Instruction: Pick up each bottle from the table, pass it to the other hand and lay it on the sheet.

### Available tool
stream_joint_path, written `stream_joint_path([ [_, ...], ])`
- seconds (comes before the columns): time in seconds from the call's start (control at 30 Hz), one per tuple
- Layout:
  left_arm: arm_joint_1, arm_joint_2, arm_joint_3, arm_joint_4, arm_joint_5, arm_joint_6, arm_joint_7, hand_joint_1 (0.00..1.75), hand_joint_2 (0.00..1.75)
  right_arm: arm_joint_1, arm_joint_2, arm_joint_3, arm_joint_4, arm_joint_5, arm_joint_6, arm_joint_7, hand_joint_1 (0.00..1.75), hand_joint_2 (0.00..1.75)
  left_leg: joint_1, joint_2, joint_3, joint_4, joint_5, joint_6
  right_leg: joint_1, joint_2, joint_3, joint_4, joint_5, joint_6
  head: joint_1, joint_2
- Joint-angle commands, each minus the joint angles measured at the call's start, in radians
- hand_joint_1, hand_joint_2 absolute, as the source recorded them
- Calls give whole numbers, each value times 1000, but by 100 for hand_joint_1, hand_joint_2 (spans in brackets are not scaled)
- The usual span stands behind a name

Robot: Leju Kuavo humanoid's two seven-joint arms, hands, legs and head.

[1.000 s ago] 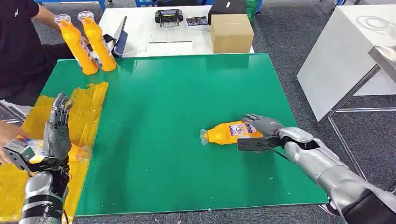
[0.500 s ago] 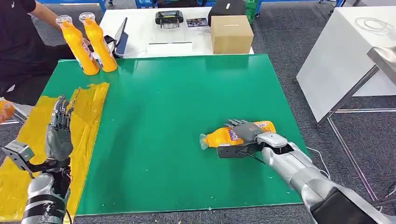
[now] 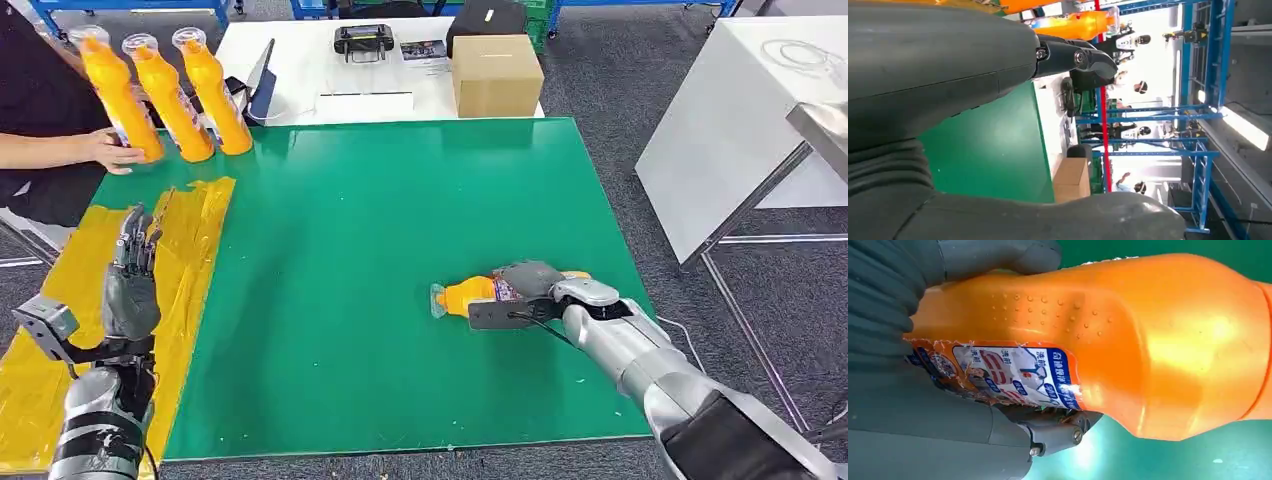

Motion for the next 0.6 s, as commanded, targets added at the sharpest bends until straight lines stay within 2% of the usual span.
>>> stream_joint_path([
  [0.03, -21, -25, 34, 65, 12, 10, 7, 0, 0, 55, 65, -127, 58, -93, -87, 17, 175, 175, 0, -2, 3, -2, -1, 1, 0, -3, 4, -2, -1, 0, 0, 0],
  [0.13, 7, -42, 44, 21, 48, -5, 48, 0, 0, 74, 133, -255, -53, -201, -143, -53, 175, 175, 0, 1, 4, -2, -1, 1, 1, 0, 4, -2, -1, 0, 1, 0],
  [0.23, 29, -64, 24, -53, 75, -25, 75, 0, 0, 74, 199, -340, -245, -296, -132, -78, 175, 175, 0, 8, 2, 0, -2, 1, 0, 6, 1, 0, 0, -1, 0, 0],
  [0.27, 30, -69, 19, -63, 77, -23, 82, 0, 0, 67, 208, -341, -269, -298, -119, -48, 175, 175, 0, 7, 2, 0, -3, 1, 0, 6, 1, 0, -1, -1, 1, 0],
  [0.4, 45, -98, -28, -129, 141, -37, 135, 0, 0, 93, 275, -353, -449, -355, -102, -42, 175, 175, 0, 14, -2, 2, -4, 0, 1, 13, -5, 4, -1, -2, 1, 0],
  [0.43, 48, -106, -40, -147, 137, -15, 144, 0, 0, 91, 286, -350, -464, -369, -95, -32, 175, 175, 0, 8, -3, 1, -1, 0, 0, 8, -5, 3, 0, -1, 0, 0],
  [0.57, 66, -122, -99, -217, 120, 48, 178, 0, 0, 112, 307, -337, -525, -406, -96, -25, 175, 175, 1, 4, -6, 0, -1, 1, 2, 4, -7, 2, -1, 0, 0, 0],
  [0.6, 68, -127, -109, -229, 124, 53, 176, 0, 175, 115, 312, -334, -530, -413, -96, -26, 175, 175, 2, 5, -4, 1, -2, 1, 3, 5, -5, 2, -2, 0, 0, 0],
])
